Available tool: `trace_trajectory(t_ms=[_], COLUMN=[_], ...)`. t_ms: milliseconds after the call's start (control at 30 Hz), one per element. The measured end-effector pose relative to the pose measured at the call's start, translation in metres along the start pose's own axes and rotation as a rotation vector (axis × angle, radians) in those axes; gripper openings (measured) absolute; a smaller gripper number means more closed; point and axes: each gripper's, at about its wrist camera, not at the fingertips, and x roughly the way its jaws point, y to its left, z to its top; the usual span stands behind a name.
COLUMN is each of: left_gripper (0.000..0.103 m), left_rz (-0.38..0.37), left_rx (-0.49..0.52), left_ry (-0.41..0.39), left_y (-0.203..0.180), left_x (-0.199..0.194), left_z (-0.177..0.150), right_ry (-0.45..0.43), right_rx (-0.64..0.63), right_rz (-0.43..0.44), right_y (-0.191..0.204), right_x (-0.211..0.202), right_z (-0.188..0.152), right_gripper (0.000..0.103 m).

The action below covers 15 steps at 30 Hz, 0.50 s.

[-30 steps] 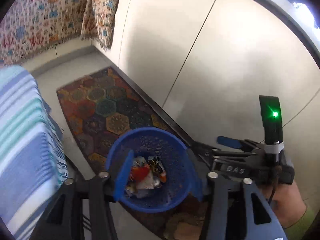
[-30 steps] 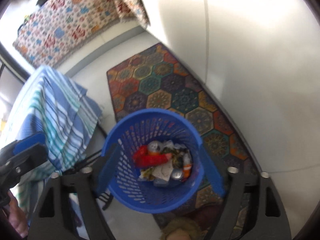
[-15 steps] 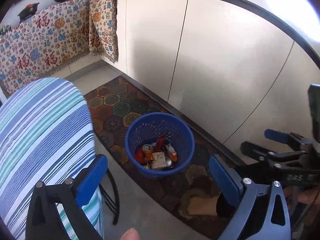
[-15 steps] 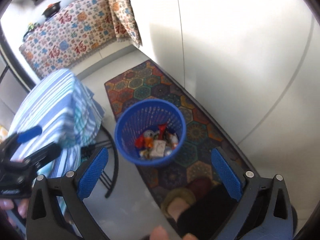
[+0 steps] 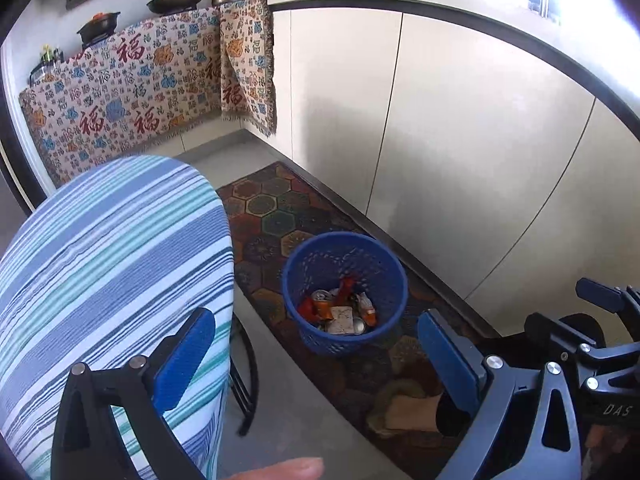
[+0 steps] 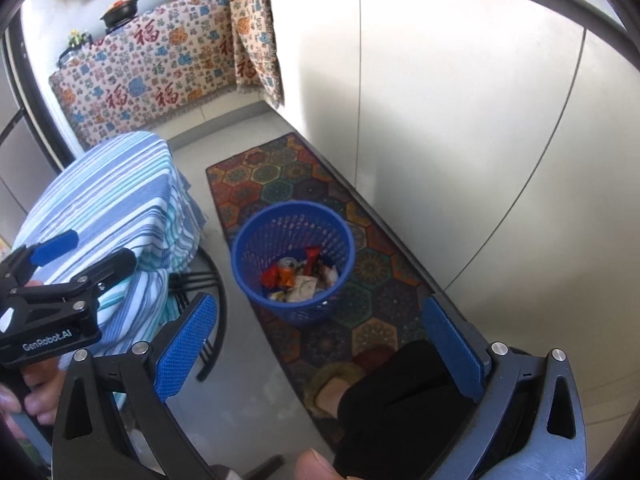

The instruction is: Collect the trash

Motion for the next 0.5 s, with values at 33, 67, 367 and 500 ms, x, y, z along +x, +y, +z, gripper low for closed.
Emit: trace_trajectory(t_ms=[33, 67, 367, 500], left_gripper=[0.103, 0.103, 0.103, 0.103], left_rz=[-0.005, -0.009, -0.002, 0.002], left_rx=[-0.001, -0.002, 0.010, 0.009], left_ry=[0.012, 0.022, 0.034, 0.033], left_y=[0.000, 0.000, -0.005, -0.006], left_x=[-0.002, -0.002, -0.005, -0.006], left_z=[0.000, -0.001, -0.005, -0.005], right_ry=[-0.001, 0.000, -0.001, 0.002], right_rx=[-0.006, -0.009, -0.024, -0.025], right_rz=[-0.002, -0.006, -0.001, -0.001], right_y=[0.002, 0.004, 0.011, 0.013], right_x=[-0.001, -0.001, -0.002, -0.002], right_z=[0.000, 0.000, -0.002, -0.002], right_gripper=[0.103, 0.103, 0.103, 0.103])
